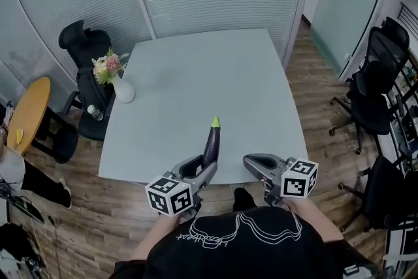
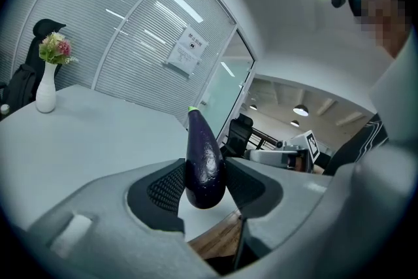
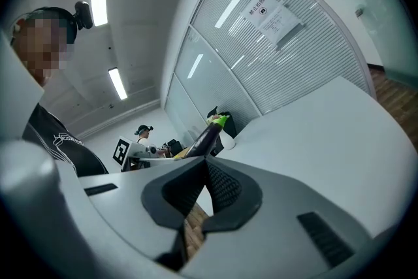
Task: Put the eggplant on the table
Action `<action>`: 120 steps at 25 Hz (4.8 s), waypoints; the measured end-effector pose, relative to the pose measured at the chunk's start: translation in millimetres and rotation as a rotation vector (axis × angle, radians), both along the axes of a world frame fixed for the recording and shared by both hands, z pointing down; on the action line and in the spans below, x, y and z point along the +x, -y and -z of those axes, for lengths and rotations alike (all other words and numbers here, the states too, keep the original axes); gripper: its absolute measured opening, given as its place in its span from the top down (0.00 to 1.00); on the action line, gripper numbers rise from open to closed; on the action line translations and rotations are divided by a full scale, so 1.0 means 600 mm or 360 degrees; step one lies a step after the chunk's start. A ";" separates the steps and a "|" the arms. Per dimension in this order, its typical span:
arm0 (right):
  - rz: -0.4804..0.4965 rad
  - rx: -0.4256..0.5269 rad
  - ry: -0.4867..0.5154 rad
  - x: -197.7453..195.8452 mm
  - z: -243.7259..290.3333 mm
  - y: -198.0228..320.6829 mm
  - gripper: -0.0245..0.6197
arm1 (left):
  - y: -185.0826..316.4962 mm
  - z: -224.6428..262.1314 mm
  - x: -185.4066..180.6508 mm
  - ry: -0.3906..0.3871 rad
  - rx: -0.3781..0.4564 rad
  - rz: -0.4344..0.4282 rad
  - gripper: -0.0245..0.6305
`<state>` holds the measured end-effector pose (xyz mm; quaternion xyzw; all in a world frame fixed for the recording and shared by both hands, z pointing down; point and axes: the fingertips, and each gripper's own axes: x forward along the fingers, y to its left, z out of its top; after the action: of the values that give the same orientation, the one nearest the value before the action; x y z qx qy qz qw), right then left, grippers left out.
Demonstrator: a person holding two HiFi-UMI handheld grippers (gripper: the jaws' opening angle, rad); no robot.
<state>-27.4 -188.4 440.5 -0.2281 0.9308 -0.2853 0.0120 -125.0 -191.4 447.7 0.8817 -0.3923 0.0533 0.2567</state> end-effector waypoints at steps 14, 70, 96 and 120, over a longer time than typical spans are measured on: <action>0.0016 -0.0118 0.0026 0.010 -0.043 0.155 0.95 | 0.153 -0.078 -0.005 0.0092 -0.0166 0.0058 0.66; -0.0055 -0.0490 -0.0058 0.073 -0.188 0.253 0.95 | 0.293 -0.371 0.004 0.0450 -0.0630 0.0075 0.66; -0.0040 -0.0195 -0.0035 0.063 -0.109 0.201 0.95 | 0.230 -0.200 0.006 0.0290 -0.0308 0.0044 0.60; 0.0060 0.0212 -0.0044 0.004 0.032 0.047 0.95 | 0.036 0.060 0.057 -0.0071 0.0179 -0.0188 0.93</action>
<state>-24.7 -216.6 421.4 -0.2132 0.9520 -0.2197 0.0089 -91.0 -212.7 411.9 0.9173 -0.3362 0.0264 0.2119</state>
